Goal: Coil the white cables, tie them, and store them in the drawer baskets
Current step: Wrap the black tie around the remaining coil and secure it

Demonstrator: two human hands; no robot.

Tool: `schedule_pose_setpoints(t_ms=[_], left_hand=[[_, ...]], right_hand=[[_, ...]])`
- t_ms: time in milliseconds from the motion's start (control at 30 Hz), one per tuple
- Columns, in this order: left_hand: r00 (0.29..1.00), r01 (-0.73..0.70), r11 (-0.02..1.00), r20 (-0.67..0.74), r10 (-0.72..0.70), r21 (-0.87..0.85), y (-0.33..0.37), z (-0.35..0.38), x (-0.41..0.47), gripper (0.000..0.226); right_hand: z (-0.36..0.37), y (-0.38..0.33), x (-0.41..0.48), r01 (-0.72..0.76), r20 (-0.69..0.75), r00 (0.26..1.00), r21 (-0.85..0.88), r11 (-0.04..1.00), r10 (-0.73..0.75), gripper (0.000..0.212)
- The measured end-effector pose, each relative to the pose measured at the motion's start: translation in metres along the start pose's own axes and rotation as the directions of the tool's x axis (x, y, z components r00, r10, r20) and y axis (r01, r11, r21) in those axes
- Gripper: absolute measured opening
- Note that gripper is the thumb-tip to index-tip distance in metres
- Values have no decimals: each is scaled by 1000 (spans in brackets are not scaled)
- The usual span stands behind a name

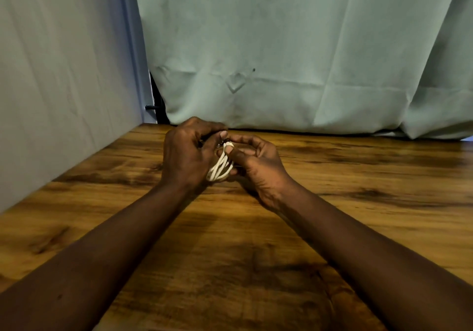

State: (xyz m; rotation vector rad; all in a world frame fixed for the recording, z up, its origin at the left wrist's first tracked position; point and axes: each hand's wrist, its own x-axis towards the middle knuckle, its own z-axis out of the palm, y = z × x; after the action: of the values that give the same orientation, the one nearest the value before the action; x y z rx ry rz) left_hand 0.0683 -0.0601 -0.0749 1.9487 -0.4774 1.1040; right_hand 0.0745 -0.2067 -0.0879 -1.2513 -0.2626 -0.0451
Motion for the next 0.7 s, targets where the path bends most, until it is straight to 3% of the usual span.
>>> schedule_pose_setpoints(t_ms=[233, 333, 400, 533, 700], left_hand=[[999, -28, 1000, -28, 28, 9, 5, -4, 4, 12], [993, 111, 986, -15, -114, -121, 10, 0, 1, 19], [982, 185, 960, -6, -191, -208, 11, 3, -3, 17], [977, 212, 936, 49, -207, -279, 7, 4, -8, 11], [984, 154, 970, 115, -134, -188, 2, 4, -7, 17]], right_hand=[[7, -2, -2, 73, -134, 989, 21, 997, -69, 13], [5, 0, -2, 95, -187, 978, 33, 995, -88, 12], [4, 1, -3, 99, -187, 979, 54, 994, -87, 14], [1, -2, -4, 70, -148, 988, 126, 990, -51, 12], [0, -3, -5, 19, -131, 991, 179, 984, 5, 15]])
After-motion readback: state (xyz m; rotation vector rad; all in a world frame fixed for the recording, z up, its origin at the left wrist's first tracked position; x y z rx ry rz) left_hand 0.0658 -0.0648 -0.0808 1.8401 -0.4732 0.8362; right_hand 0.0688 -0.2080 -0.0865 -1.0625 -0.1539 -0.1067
